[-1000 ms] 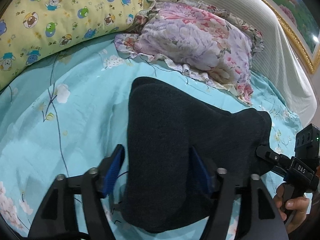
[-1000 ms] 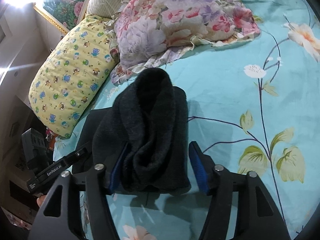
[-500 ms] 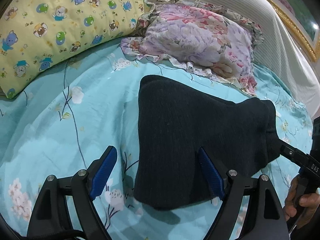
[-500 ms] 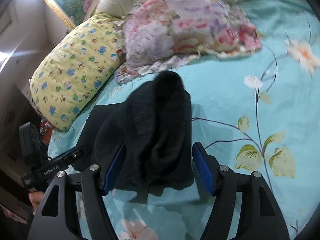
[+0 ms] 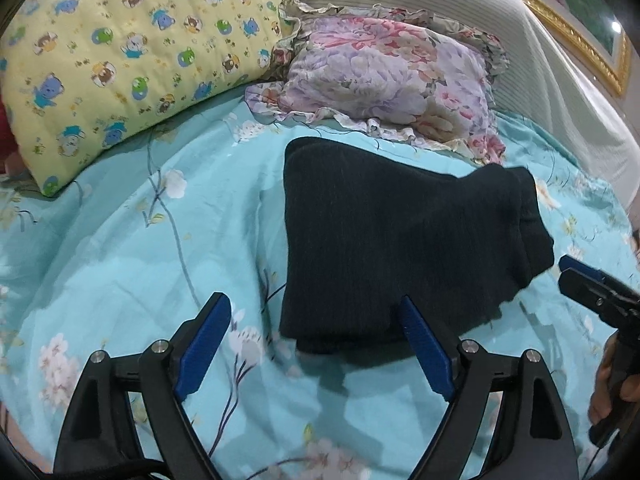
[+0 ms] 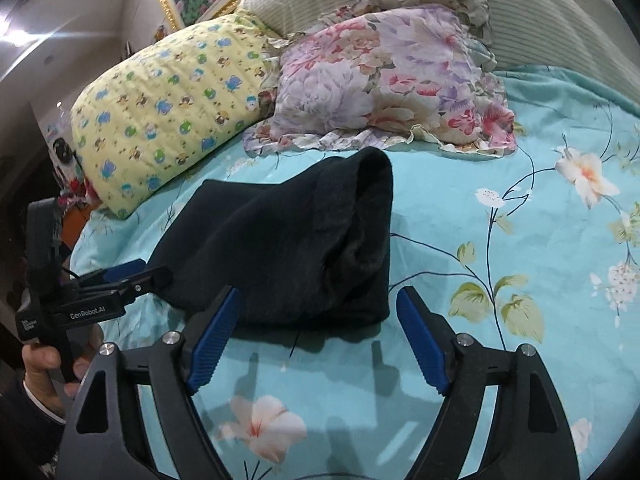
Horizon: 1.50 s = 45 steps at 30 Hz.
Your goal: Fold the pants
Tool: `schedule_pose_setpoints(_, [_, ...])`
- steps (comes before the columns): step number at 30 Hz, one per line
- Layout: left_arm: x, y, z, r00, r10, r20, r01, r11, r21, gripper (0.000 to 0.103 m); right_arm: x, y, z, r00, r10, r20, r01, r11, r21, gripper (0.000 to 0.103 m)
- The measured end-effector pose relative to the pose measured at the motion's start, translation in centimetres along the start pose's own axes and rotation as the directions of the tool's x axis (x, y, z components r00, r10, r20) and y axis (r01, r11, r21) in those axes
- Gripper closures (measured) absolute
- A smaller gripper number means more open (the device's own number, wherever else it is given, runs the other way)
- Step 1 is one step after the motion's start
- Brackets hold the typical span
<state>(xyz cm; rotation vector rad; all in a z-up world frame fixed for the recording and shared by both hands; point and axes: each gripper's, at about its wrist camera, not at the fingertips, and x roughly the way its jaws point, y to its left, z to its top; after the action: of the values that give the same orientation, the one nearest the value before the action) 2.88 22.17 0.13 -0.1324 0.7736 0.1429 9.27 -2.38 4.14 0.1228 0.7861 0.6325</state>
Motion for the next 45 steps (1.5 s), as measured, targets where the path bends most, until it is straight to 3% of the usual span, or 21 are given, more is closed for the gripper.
schedule_pose_setpoints(8, [-0.7, -1.4, -2.2, 0.998, 0.060, 0.019, -0.061, 0.994, 0.096, 0.012, -0.1, 2.3, -2.3, 1.000, -0.023, 0.012, 0.024, 0.996, -0.080, 0.016])
schedule_pose_setpoints(10, [-0.7, -1.7, -2.8, 0.998, 0.064, 0.016, -0.065, 0.992, 0.108, 0.006, 0.1, 2.9, -2.7, 0.999, -0.035, 0.006, 0.036, 0.994, -0.099, 0.016])
schedule_pose_setpoints(16, [-1.2, -1.5, -3.3, 0.998, 0.049, 0.034, -0.052, 0.996, 0.075, 0.004, -0.4, 3.5, -3.4, 0.998, -0.053, 0.023, 0.056, 0.992, -0.118, 0.016])
schedule_pose_setpoints(29, [-1.3, -2.6, -3.7, 0.993, 0.067, 0.096, -0.077, 0.992, 0.101, 0.003, -0.5, 3.8, -4.1, 0.996, -0.063, 0.063, 0.070, 0.989, -0.131, 0.013])
schedule_pose_setpoints(45, [-0.1, -2.4, -3.4, 0.994, 0.070, 0.085, -0.077, 0.993, 0.092, 0.003, 1.1, 4.3, -4.1, 0.996, -0.074, 0.046, 0.080, 0.985, -0.151, 0.013])
